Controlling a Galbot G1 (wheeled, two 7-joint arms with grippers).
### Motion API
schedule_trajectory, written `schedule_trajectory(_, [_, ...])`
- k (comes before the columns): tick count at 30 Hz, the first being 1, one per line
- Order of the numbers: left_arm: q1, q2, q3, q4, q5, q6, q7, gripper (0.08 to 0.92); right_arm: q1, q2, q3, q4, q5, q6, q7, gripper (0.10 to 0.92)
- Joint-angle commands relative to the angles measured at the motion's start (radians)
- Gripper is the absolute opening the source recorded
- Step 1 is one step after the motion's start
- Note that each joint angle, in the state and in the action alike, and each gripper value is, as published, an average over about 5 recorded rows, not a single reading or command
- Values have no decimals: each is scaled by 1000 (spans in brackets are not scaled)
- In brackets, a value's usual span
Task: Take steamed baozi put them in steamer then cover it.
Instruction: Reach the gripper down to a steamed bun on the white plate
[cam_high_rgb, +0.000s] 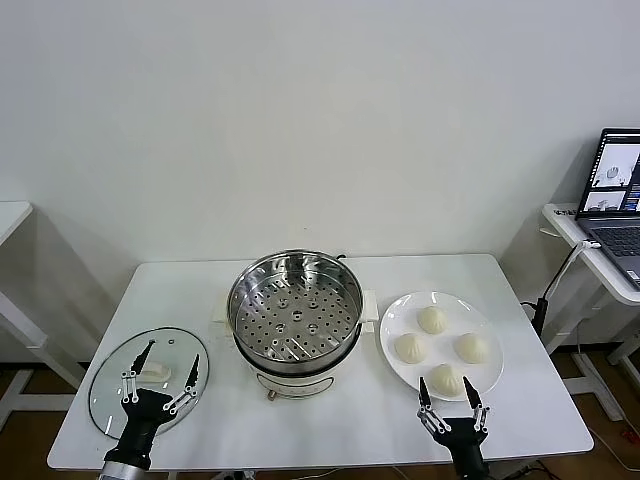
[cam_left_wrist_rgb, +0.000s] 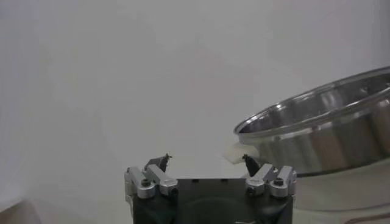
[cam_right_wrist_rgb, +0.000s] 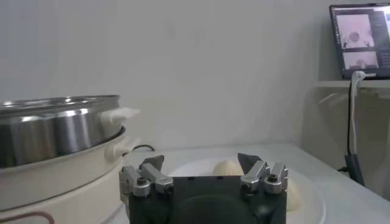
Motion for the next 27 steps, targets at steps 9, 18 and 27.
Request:
schedule_trajectory(9, [24,-5,0,-79,0,-3,-2,823,654,-237,-39,-262,321,-273,31,823])
schedule_trajectory(18, [27,-12,-2,-91,0,-8,-3,823,1072,-412,-331,-654,463,-289,-348,823])
schedule_trajectory(27, [30,-13,-1,-106,0,-1,-5,823,1420,-497,-642,-932,233,-331,-1098,823])
